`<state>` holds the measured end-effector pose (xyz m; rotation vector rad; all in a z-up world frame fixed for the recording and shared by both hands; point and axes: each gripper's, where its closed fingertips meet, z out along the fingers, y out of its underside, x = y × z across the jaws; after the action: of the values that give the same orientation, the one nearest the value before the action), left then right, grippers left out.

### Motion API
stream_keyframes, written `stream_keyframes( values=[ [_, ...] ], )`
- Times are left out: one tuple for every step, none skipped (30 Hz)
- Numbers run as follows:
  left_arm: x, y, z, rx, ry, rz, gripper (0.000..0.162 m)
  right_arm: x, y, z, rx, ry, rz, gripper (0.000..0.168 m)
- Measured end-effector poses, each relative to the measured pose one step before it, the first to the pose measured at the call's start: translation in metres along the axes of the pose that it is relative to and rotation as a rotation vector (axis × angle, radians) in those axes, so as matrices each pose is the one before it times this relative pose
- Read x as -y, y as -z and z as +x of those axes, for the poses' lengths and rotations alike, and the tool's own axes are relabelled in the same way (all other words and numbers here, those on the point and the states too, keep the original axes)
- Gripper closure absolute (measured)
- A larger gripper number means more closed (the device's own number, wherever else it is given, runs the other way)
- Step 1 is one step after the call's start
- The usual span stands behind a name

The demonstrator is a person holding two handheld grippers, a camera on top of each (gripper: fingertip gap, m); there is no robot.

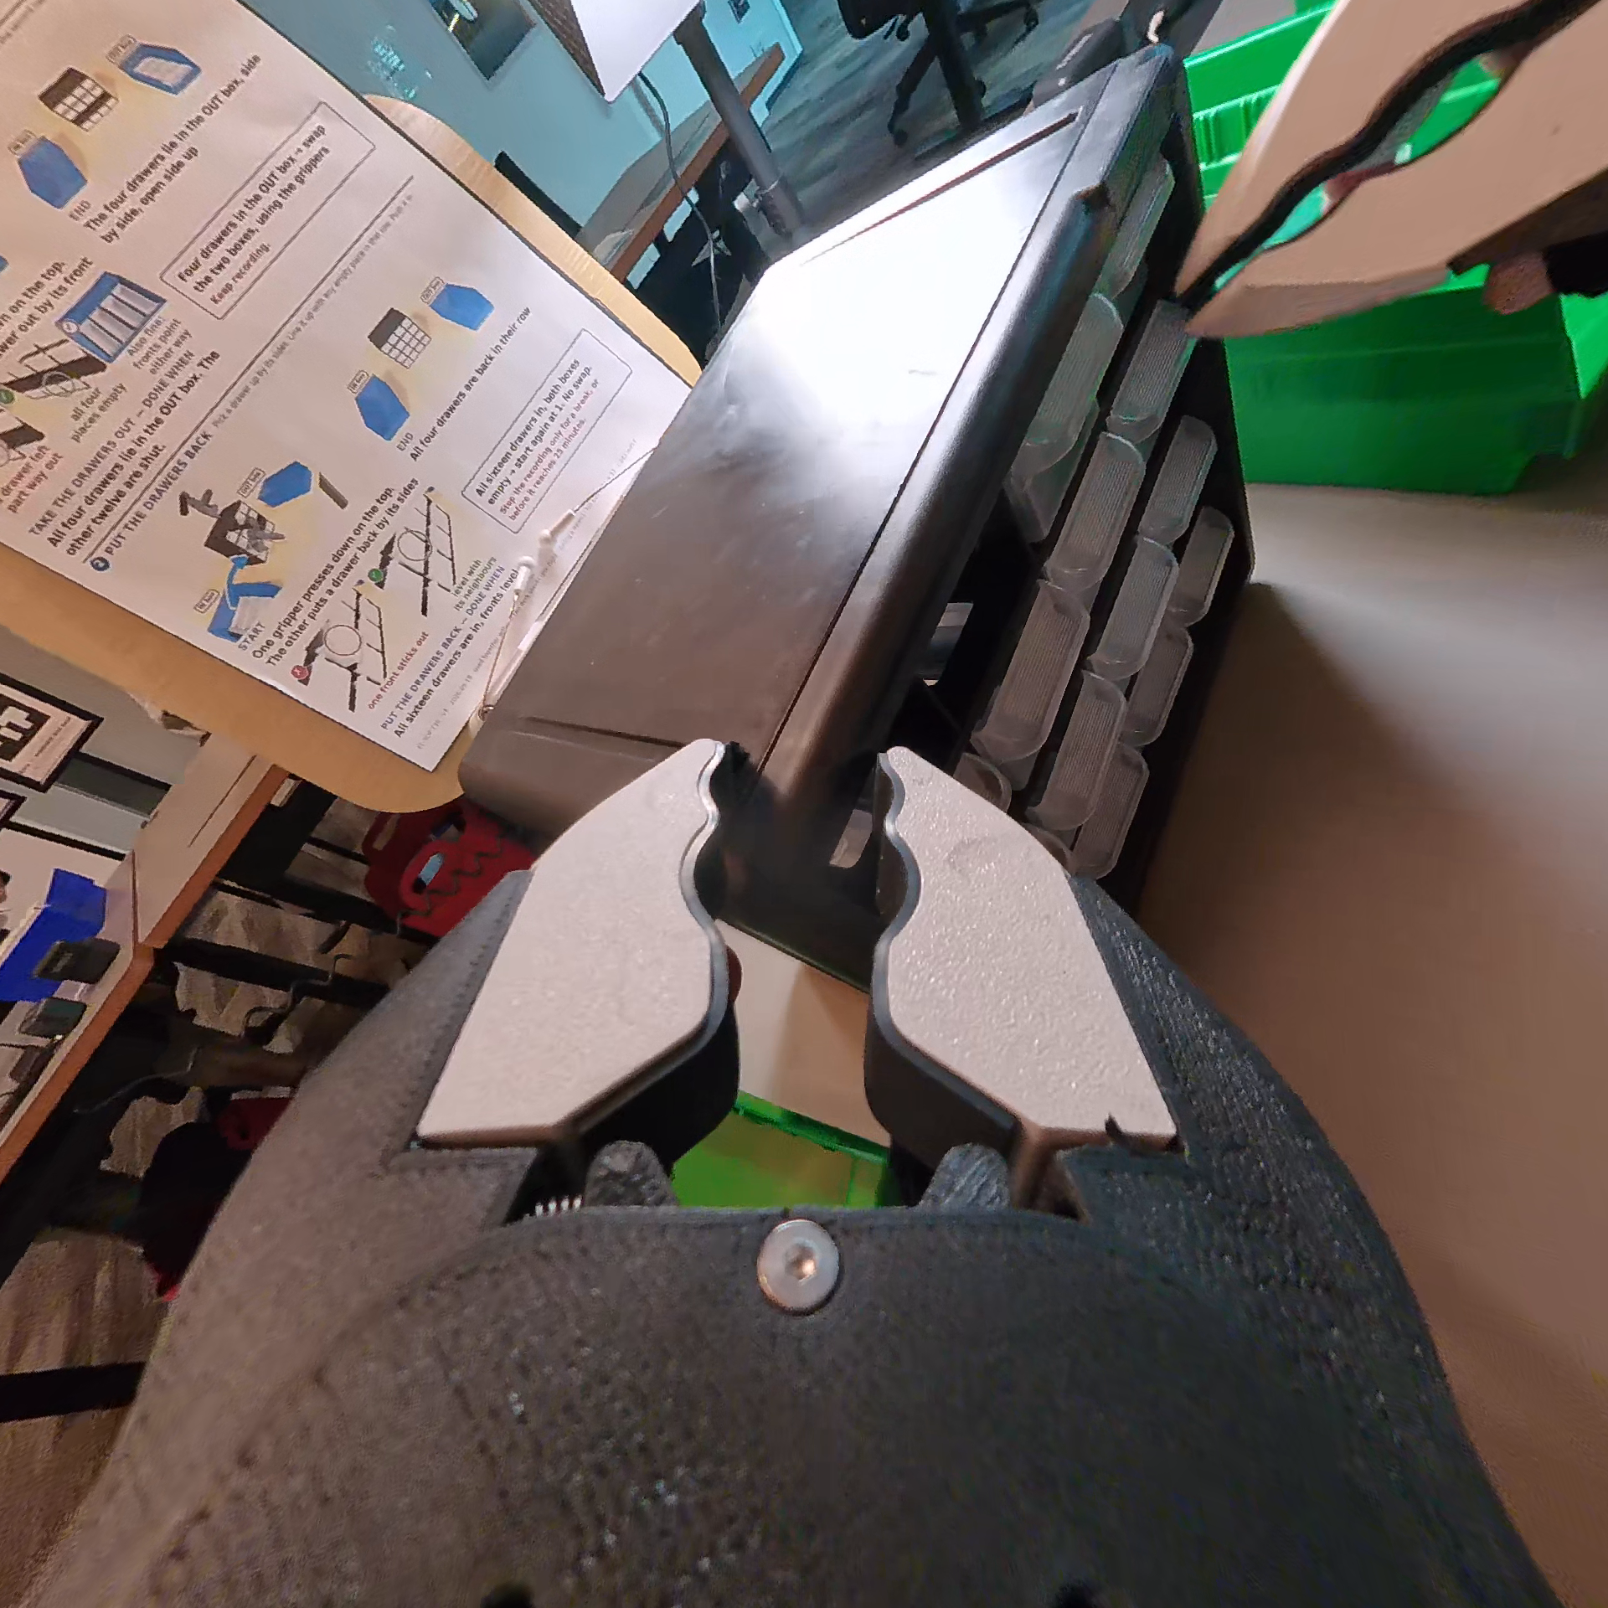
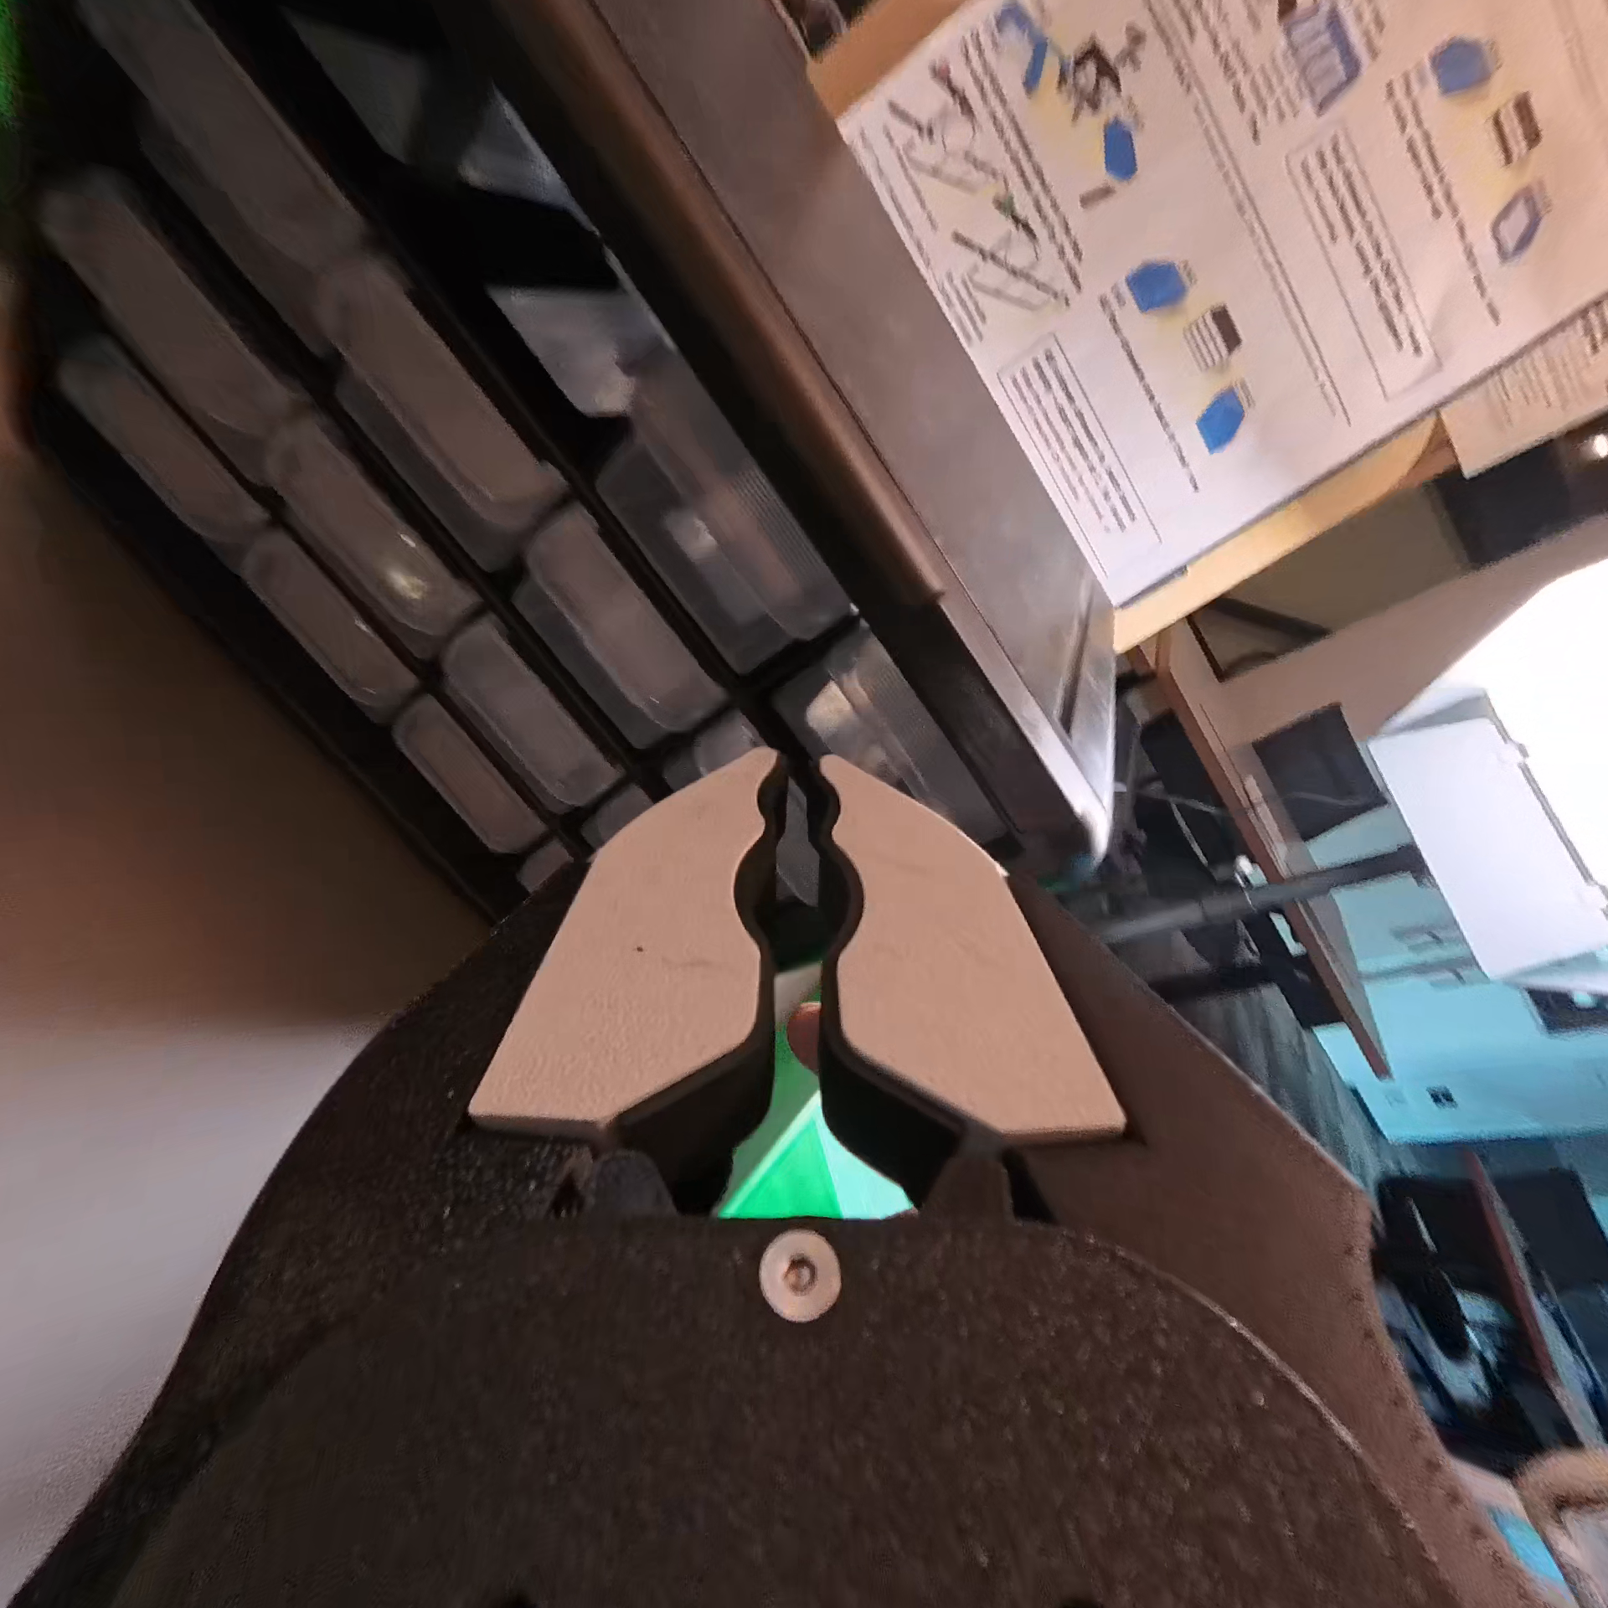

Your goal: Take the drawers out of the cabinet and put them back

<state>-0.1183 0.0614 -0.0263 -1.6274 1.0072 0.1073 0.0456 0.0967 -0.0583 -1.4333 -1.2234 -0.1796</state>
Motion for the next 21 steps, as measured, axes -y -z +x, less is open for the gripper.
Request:
stream_keyframes(
  values=[
    [-0.00004, -0.00035, -0.00019, 0.0, 0.005, 0.0034, 0.131, 0.00559, 0.00149, -0.006, 0.0173, 0.0025, 0.0391, 0.164],
    [0.00001, -0.00005, -0.00013, -0.0002, 0.003, 0.0026, 0.131, 0.00524, 0.00051, -0.00722, 0.0219, 0.0056, 0.0341, 0.163],
    [0.0, -0.00006, 0.0, -0.0003, 0.0004, 0.0016, 0.131, 0.00514, -0.0006, -0.00754, 0.0211, 0.0022, 0.0278, 0.161],
    [0.0, 0.00001, -0.00003, 0.0001, -0.0018, 0.0006, 0.131, 0.00595, -0.0012, -0.00667, 0.0116, -0.0007, 0.0259, 0.16],
    [0.00001, 0.0, -0.00003, -0.0002, -0.0023, 0.0007, 0.131, 0.00721, -0.00135, -0.00601, 0.0043, 0.0066, 0.0286, 0.158],
    [-0.00007, -0.00001, -0.00003, -0.0011, -0.0007, 0.0015, 0.131, 0.00769, -0.00165, -0.00478, -0.0062, 0.0156, 0.0239, 0.158],
    [0.00001, -0.00006, -0.00007, -0.0013, 0.001, 0.0021, 0.131, 0.00753, -0.00204, -0.0038, -0.0105, 0.0258, 0.0192, 0.157],
    [-0.00006, -0.0001, -0.00023, -0.0007, 0.0014, 0.0021, 0.131, 0.00703, -0.0027, -0.00222, -0.0195, 0.0304, 0.0132, 0.156],
    [-0.00011, -0.00015, -0.00022, -0.0001, 0.001, 0.0018, 0.131, 0.00677, -0.0032, -0.00052, -0.0274, 0.031, 0.0126, 0.156],
    [-0.00019, -0.00019, -0.00039, 0.0008, 0.001, 0.0012, 0.131, 0.00583, -0.00331, 0.00147, -0.0363, 0.0295, 0.0086, 0.157],
    [-0.00015, -0.00022, -0.00045, 0.0015, 0.0006, 0.001, 0.131, 0.00401, -0.0033, 0.00169, -0.0318, 0.0324, -0.0005, 0.157],
    [-0.00024, -0.00032, -0.00042, 0.0016, -0.0004, 0.0015, 0.131, 0.00249, -0.00269, 0.00264, -0.0315, 0.0311, -0.0056, 0.157],
    [-0.00021, -0.00024, -0.00048, 0.0009, 0.0001, 0.0021, 0.131, 0.00145, -0.00189, 0.00391, -0.0372, 0.0301, -0.002, 0.157],
    [-0.00019, -0.00017, -0.00051, -0.0007, 0.0017, 0.0026, 0.131, -0.00095, -0.00156, 0.00499, -0.0432, 0.0309, -0.0075, 0.157],
    [-0.00016, -0.00018, -0.00034, -0.0016, 0.0025, 0.0028, 0.131, -0.00303, -0.00111, 0.0044, -0.0398, 0.0324, -0.0104, 0.157],
    [-0.0002, -0.00025, -0.00039, -0.0014, 0.002, 0.002, 0.131, -0.00485, -0.00138, 0.00209, -0.0257, 0.0273, -0.0147, 0.158],
    [-0.00019, -0.00018, -0.00029, -0.0011, 0.0015, 0.0011, 0.13, -0.00582, -0.00138, 0.00051, -0.0173, 0.0188, -0.0168, 0.157],
    [-0.00017, -0.00021, -0.00035, -0.0014, 0.0017, 0.0007, 0.13, -0.00551, -0.00109, 0.00045, -0.0177, 0.0162, -0.0122, 0.157],
    [0.00003, 0.00001, -0.00009, -0.0021, 0.0015, 0.001, 0.13, -0.00481, -0.00094, 0.00103, -0.0219, 0.018, -0.0078, 0.157],
    [0.0, 0.00013, 0.0002, -0.002, -0.0005, 0.002, 0.131, -0.0042, -0.00117, 0.00059, -0.0198, 0.0236, -0.0062, 0.157],
    [-0.00003, 0.00001, 0.0001, -0.0008, -0.0027, 0.0035, 0.131, -0.00271, -0.00124, 0.0003, -0.0195, 0.027, 0.0009, 0.157]
  ],
)
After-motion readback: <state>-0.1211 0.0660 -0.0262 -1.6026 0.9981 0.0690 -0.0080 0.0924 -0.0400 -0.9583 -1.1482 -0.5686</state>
